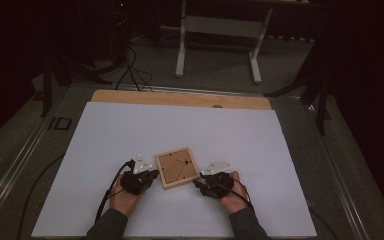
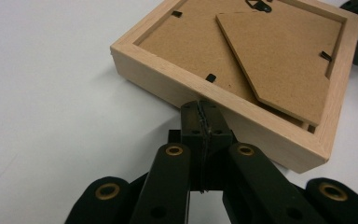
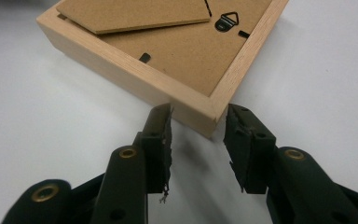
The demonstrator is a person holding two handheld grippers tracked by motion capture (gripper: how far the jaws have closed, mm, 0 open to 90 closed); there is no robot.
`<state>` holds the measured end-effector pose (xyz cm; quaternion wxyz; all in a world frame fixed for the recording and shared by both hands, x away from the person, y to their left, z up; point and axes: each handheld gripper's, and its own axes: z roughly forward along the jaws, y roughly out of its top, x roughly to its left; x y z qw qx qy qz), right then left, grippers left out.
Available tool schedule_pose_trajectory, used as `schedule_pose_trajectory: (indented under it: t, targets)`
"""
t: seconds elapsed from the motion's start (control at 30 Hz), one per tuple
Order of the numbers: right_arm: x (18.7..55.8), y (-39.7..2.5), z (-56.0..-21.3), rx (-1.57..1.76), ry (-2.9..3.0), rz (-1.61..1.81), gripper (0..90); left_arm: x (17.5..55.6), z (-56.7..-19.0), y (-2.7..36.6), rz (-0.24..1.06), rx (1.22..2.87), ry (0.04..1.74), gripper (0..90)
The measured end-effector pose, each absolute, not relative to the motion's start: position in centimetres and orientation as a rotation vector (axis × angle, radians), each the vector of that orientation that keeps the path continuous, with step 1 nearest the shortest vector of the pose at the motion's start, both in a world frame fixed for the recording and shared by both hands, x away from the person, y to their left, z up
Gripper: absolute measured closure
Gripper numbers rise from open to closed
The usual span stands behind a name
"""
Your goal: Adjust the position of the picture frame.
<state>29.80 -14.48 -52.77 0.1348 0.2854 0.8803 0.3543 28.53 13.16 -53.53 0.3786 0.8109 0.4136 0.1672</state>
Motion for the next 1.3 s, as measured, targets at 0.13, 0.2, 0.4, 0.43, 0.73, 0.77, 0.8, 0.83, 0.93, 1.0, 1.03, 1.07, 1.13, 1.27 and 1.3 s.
schedule_pose_trajectory:
  t: [0.13,0.2,0.4,0.43,0.73,0.77,0.8,0.83,0.93,1.0,1.03,1.07,1.13,1.27,1.3]
  targets:
    - [29.8,-14.3,-52.8,0.829,2.541,1.021,63.0,29.0,-53.5,13.0,0.446,2.073,1.081,89.6]
    - [29.9,-14.2,-52.9,0.828,2.534,1.021,63.9,29.3,-53.5,12.9,0.452,2.076,1.089,89.6]
    - [30.0,-14.1,-52.9,0.836,2.52,1.019,66.6,30.0,-53.6,12.7,0.47,2.059,1.121,89.6]
    - [30.0,-14.1,-52.9,0.836,2.52,1.019,66.6,30.2,-53.6,12.6,0.477,2.063,1.126,89.6]
    - [30.7,-13.9,-53.1,0.866,2.491,1.028,69.2,31.6,-53.2,12.2,0.5,2.087,1.146,89.6]
    - [30.7,-13.9,-53.1,0.867,2.491,1.028,69.7,31.7,-53.2,12.2,0.498,2.086,1.149,89.6]
    - [30.8,-13.9,-53.1,0.871,2.488,1.031,70.1,31.9,-53.2,12.2,0.498,2.084,1.153,89.6]
    - [30.8,-13.9,-53.1,0.873,2.486,1.032,70.3,32.1,-53.1,12.1,0.501,2.089,1.155,89.6]
    - [31.0,-13.9,-53.1,0.881,2.478,1.029,71.9,32.6,-53.1,11.9,0.505,2.089,1.162,89.6]
    - [31.1,-14.0,-53.1,0.885,2.471,1.031,73.5,32.8,-53.1,11.7,0.509,2.085,1.169,89.6]
    - [31.2,-14.1,-53.1,0.893,2.467,1.029,74.2,33.0,-53.1,11.7,0.508,2.082,1.172,89.6]
    - [31.3,-14.2,-53.1,0.899,2.462,1.028,74.5,33.1,-53.1,11.6,0.504,2.082,1.174,89.6]
    - [31.3,-14.3,-53.1,0.899,2.458,1.028,74.6,33.3,-53.1,11.5,0.506,2.076,1.181,89.6]
    - [31.5,-14.3,-53.2,0.908,2.451,1.036,74.9,33.8,-53.1,11.4,0.506,2.071,1.191,89.6]
    - [31.6,-14.3,-53.2,0.909,2.449,1.037,75.0,33.9,-53.1,11.4,0.504,2.07,1.191,89.6]
